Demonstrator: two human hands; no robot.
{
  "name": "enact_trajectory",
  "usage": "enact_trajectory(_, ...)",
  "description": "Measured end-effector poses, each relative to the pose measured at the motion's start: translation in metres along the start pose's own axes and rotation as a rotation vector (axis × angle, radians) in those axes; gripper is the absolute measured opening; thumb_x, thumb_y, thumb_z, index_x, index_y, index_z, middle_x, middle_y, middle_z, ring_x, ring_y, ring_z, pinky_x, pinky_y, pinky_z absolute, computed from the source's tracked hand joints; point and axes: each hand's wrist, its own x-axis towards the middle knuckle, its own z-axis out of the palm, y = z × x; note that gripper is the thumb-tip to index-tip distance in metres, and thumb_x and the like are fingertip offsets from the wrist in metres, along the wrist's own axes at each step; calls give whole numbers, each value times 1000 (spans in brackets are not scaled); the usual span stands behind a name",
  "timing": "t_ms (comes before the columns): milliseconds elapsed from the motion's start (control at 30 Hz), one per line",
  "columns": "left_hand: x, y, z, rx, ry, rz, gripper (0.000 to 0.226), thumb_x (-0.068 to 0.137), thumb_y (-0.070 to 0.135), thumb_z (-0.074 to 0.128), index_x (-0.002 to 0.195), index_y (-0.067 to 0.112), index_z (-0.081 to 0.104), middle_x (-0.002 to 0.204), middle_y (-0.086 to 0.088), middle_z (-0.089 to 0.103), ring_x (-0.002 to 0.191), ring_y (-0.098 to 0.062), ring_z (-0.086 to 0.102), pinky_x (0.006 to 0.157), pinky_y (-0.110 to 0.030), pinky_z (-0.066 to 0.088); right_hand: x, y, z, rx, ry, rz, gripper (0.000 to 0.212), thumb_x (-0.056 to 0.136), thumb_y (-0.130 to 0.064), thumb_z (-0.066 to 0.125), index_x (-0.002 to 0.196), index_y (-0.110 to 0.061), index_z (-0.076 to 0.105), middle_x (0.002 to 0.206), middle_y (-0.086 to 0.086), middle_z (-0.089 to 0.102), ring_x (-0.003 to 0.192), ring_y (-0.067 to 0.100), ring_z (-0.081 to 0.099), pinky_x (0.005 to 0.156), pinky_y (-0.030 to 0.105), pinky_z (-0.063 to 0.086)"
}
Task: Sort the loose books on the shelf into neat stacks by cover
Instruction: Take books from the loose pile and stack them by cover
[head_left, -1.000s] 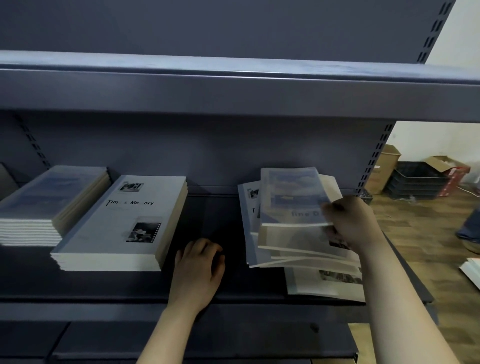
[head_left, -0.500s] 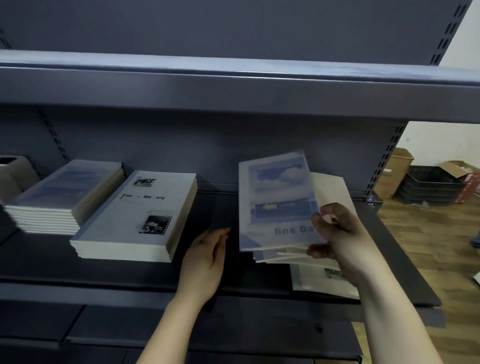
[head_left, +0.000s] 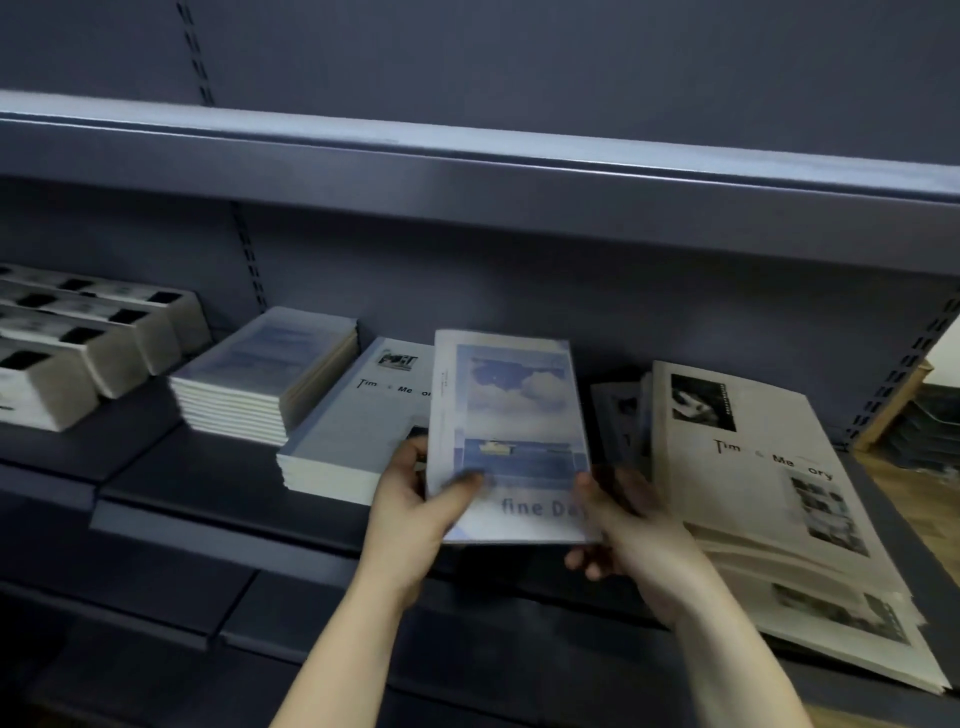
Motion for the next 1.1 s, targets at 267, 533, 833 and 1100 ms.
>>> enact_trajectory(267, 40, 13, -115, 10, 4, -17, 42, 65, 18, 73, 105, 11, 60, 93, -7, 72, 86, -23, 69, 66, -24, 52, 28, -14, 103, 76, -113, 44, 16, 93, -10, 59, 106, -19, 61, 81, 10, 71, 53, 24, 63, 41, 24, 43)
enact_trajectory(533, 84, 17, -222, 125, 93, -12, 35, 70, 39, 67, 99, 21, 66, 89, 1, 72, 83, -17, 68, 68, -30, 53, 56, -26, 207, 233, -120, 21, 18, 92, -1, 56, 107, -12, 60, 104, 21, 64, 61, 25, 66, 52, 27, 53)
enact_trajectory(833, 112, -17, -326, 1036, 251, 258, 12, 90, 34, 58, 85, 24, 64, 71, 9, 58, 64, -19, 58, 44, -18, 27, 90, -43, 273, 271, 15, 21, 17, 94, -4, 56, 110, -11, 60, 107, 13, 63, 97, 26, 65, 60, 27, 57)
enact_trajectory(1100, 129, -44, -337, 1209, 90, 445, 31, 83, 42, 44, 76, 20, 64, 78, 3, 58, 73, -22, 53, 61, -29, 30, 103, -46, 301, 129, 137, -51, 14, 93, -7, 59, 106, -9, 54, 101, 10, 63, 89, 22, 65, 70, 36, 58)
